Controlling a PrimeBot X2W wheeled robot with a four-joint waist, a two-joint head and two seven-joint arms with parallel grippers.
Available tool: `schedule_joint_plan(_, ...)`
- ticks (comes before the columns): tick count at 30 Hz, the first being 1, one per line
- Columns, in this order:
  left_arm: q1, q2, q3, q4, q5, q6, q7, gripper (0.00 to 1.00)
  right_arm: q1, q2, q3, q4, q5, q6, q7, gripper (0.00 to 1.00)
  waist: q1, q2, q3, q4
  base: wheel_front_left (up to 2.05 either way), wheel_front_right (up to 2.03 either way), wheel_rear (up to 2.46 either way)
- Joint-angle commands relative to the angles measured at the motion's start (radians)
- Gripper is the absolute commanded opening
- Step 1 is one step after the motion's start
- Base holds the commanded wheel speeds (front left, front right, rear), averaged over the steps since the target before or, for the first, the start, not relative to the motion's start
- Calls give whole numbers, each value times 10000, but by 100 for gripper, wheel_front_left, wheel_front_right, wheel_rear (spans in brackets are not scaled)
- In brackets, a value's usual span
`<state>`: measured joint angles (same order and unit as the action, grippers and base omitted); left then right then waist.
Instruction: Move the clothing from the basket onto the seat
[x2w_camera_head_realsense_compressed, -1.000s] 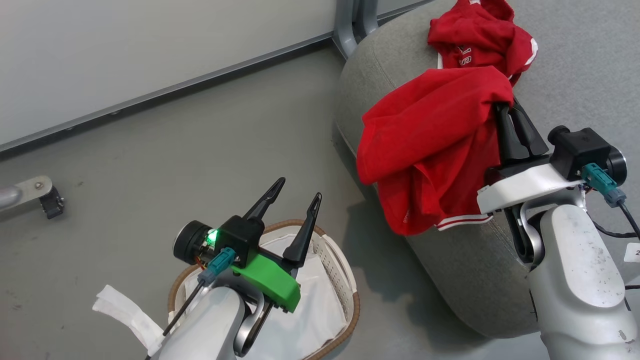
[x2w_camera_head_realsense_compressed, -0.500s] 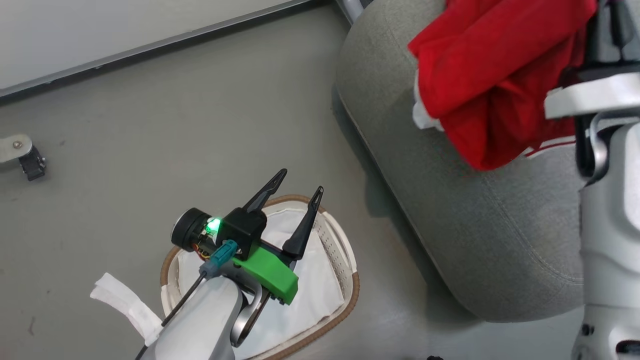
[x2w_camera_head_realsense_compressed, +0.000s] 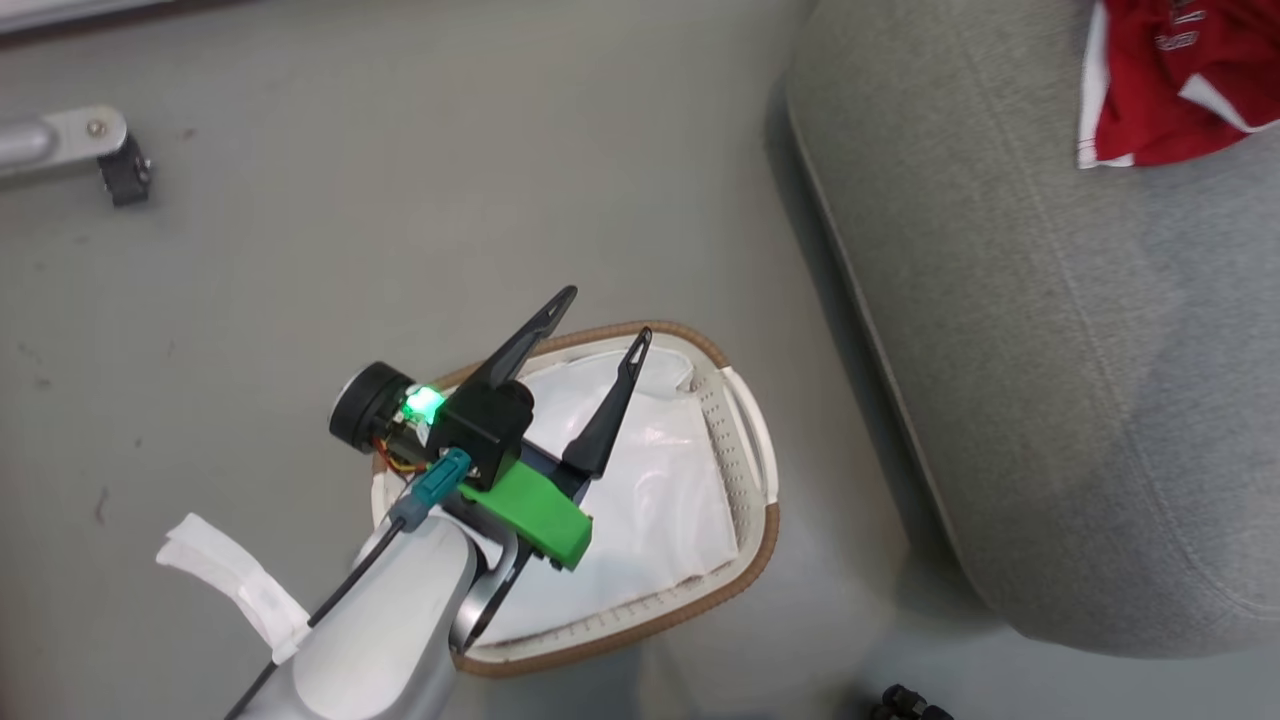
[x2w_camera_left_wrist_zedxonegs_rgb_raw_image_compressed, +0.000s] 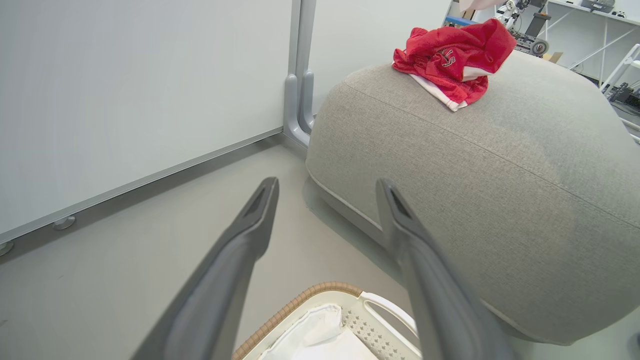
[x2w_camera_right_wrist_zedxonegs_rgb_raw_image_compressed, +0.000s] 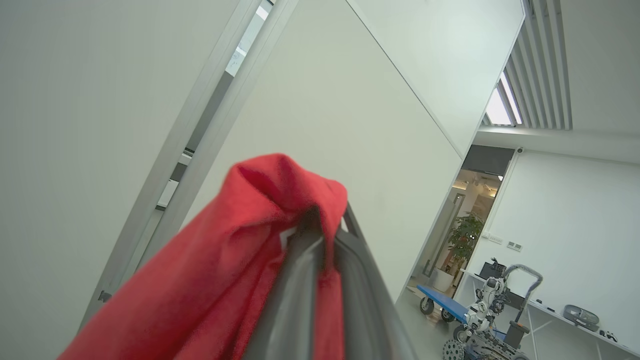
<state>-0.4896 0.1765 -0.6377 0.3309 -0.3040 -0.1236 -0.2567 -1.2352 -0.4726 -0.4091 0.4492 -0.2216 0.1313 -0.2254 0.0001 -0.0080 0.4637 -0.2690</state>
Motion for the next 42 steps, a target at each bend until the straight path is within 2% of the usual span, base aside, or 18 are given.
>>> schedule_joint_plan(1, -274, 103, 17, -137, 90, 39, 23, 100, -241, -177, 32, 304, -32, -11, 209, 0, -1, 80, 835, 642, 0, 0, 0)
schedule_joint_plan(4, -447, 146, -38, -444, 216, 84, 100, 100, -647, -676, -130, 995, -199, -13, 437, 0, -1, 80, 1260, 788, 0, 0, 0)
schedule_joint_plan(9, -762, 209, -201, -899, 447, 147, 323, 100, -513, -764, -800, 2208, -437, -13, 395, 0, -1, 80, 1882, 916, 0, 0, 0)
schedule_joint_plan(18, -923, 432, -281, -1314, 545, 234, 595, 100, 815, -348, -2284, 4261, -1530, -13, 29, 0, -1, 80, 2699, 848, 0, 0, 0)
schedule_joint_plan(25, -913, 462, -254, -1218, 393, 289, 525, 100, 1258, 90, -2849, 5124, -2074, -13, -238, 0, -1, 80, 2675, 741, 0, 0, 0)
schedule_joint_plan(27, -896, 438, -195, -1175, 306, 329, 481, 100, 1356, 260, -2881, 5238, -2133, -13, -327, 29, -1, 80, 2553, 701, 0, 0, 0)
schedule_joint_plan(28, -878, 437, -178, -1147, 271, 348, 449, 100, 1428, 331, -2813, 5255, -2170, -11, -354, 50, -1, 80, 2487, 681, 0, 0, 0)
schedule_joint_plan(29, -862, 436, -166, -1121, 268, 359, 430, 100, 1533, 445, -2706, 5279, -2197, -11, -385, 87, -1, 80, 2406, 665, 0, 0, 0)
schedule_joint_plan(30, -838, 443, -145, -1090, 231, 353, 402, 100, 1631, 565, -2587, 5261, -2211, -11, -387, 100, -1, 80, 2329, 639, 0, 0, 0)
schedule_joint_plan(37, -585, 364, 249, -927, -113, 529, 100, 100, 2882, 1644, -1350, 3853, -1393, -11, -404, 100, -1, 80, 1473, 473, 0, 0, 0)
schedule_joint_plan(42, -371, 190, 525, -719, -399, 583, -22, 100, 3450, 1638, -945, 3358, -1026, -11, -407, 100, -1, 80, 597, 613, 0, 0, 0)
